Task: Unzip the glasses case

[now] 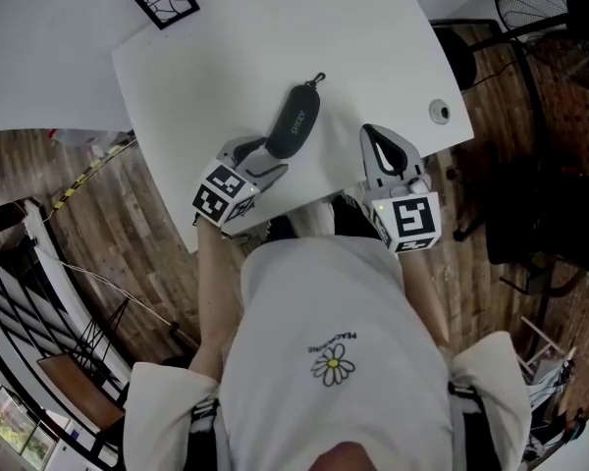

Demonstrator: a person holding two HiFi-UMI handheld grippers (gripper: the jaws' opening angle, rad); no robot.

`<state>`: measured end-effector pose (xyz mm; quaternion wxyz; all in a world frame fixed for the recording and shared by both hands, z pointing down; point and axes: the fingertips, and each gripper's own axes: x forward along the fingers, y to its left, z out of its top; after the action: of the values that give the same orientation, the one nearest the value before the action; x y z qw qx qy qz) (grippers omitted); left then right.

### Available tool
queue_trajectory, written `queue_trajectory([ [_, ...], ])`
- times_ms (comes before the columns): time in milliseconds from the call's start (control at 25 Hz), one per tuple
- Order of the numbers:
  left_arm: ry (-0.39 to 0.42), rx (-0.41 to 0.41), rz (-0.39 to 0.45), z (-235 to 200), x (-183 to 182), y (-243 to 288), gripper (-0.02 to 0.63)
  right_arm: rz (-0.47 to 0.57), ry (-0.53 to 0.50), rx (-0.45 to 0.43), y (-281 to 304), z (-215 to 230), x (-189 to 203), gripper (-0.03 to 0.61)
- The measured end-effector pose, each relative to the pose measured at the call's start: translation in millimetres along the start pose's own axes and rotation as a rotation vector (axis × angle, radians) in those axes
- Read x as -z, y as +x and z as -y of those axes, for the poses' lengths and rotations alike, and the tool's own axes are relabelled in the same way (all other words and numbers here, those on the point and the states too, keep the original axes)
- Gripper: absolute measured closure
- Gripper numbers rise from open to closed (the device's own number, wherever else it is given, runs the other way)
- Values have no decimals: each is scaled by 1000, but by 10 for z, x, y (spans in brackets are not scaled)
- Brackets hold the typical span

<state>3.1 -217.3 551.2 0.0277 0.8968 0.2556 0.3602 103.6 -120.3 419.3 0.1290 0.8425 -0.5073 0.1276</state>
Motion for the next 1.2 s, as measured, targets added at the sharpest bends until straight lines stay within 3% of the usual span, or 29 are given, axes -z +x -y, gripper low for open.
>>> queue_trajectory([
  [240,-27,91,-5,226,-9,92,334,-5,5,10,-27,-27,40,575],
  [680,130,270,-8,821,-311,674,336,-17,19,79,-187,210,158,575],
  [840,179,288,28,900,-509,933,334,-38,36,125,-284,363,242,575],
  [1040,173,265,98,886,-804,872,338,-95,70,140,-327,396,434,575],
  [1120,114,219,168,732,-1005,682,406,-128,75,111,-271,326,574,575],
  [1200,75,108,236,437,-1241,501,570,-167,86,76,-199,244,724,575],
])
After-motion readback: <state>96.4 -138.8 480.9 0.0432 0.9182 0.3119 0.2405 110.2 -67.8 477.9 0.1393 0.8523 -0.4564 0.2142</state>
